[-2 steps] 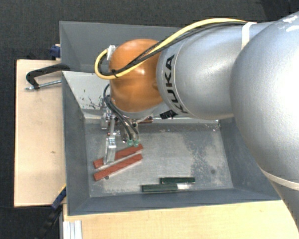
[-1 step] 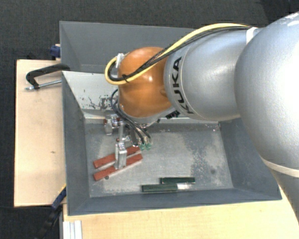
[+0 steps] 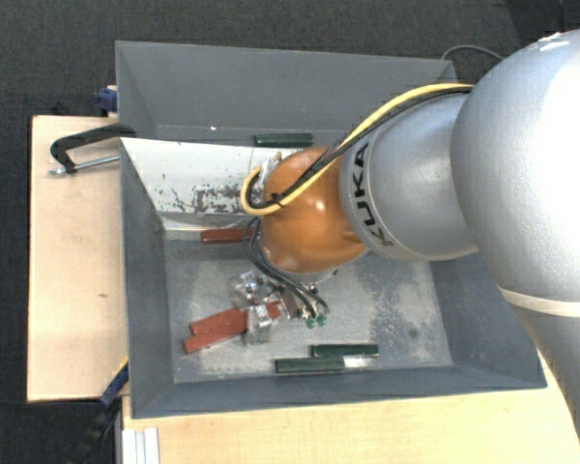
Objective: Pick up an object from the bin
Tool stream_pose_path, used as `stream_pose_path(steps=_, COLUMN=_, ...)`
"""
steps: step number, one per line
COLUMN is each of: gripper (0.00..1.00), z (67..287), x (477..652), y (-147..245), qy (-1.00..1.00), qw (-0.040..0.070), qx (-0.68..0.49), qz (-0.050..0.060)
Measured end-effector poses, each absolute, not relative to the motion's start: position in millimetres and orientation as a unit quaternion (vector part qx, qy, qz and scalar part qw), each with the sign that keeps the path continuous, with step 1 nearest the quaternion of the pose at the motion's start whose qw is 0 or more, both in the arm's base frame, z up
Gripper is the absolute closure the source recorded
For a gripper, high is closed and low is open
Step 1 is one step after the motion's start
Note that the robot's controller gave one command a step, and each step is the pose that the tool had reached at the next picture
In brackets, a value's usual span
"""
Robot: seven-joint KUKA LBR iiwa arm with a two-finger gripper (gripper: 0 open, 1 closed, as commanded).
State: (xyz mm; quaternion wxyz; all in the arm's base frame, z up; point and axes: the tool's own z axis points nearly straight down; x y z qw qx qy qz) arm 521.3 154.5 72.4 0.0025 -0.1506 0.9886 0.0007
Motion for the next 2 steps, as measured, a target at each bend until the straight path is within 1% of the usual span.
stream_pose_path(steps=1, gripper=1.0, z=72, x=521.3, y=154, qy=0.989, qw=0.002, qx=-0.151, qz=0.001)
stream_pose_path(steps=2, gripper=1.0, z=119, x=557.8, y=145, qy=0.988, qw=-0.001, qx=-0.157, qz=0.001)
